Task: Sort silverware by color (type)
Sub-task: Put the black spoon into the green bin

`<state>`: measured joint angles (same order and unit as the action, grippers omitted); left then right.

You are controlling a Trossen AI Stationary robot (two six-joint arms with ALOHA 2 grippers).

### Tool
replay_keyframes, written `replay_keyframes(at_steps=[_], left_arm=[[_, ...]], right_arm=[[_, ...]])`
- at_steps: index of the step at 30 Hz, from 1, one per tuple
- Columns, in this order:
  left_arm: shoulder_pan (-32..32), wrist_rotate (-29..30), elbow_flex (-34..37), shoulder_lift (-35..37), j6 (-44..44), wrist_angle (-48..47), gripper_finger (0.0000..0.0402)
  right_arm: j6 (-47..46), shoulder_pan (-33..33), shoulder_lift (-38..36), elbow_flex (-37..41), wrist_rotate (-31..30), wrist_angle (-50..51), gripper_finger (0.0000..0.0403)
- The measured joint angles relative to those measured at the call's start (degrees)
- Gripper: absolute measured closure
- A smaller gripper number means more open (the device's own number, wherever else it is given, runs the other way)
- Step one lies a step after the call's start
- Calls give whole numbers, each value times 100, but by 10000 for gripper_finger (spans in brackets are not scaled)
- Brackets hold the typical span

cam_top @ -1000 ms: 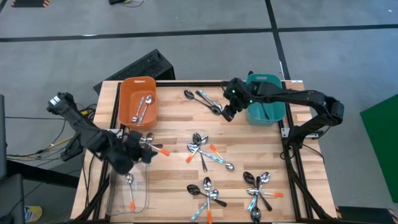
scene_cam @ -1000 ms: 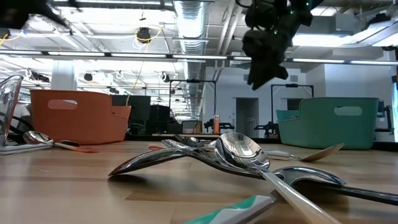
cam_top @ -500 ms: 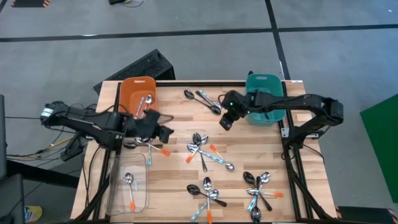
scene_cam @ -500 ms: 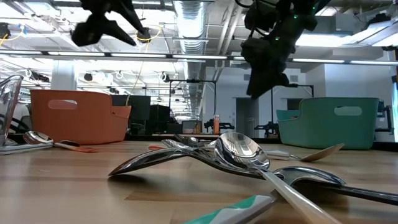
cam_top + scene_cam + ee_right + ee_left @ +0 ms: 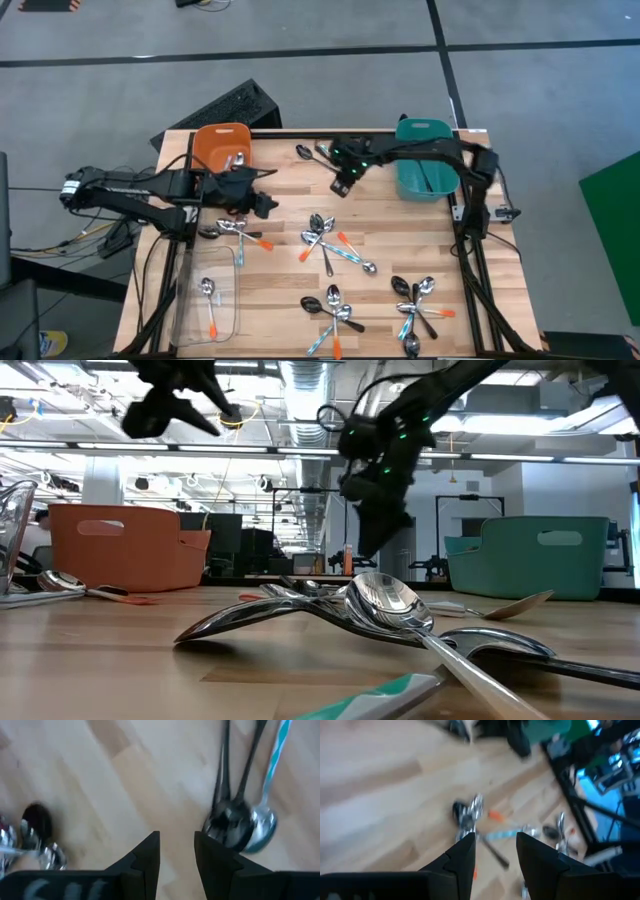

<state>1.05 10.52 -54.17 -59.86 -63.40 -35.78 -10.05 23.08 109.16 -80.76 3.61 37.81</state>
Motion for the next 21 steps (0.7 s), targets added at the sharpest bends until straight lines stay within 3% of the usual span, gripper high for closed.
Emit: replay_keyframes(at_steps=[7, 12, 21], left_arm=[[-68, 215, 0, -7, 442, -737, 271], [-713, -121, 0, -7, 1354, -752, 271], [-1987, -835, 0, -7, 2592, -693, 271]], right_arm=[[246, 471, 1051, -1211, -33, 686, 261], [398, 641, 1559, -1706, 26, 1092, 263], [438, 711, 1935, -1842, 263, 1358, 288]])
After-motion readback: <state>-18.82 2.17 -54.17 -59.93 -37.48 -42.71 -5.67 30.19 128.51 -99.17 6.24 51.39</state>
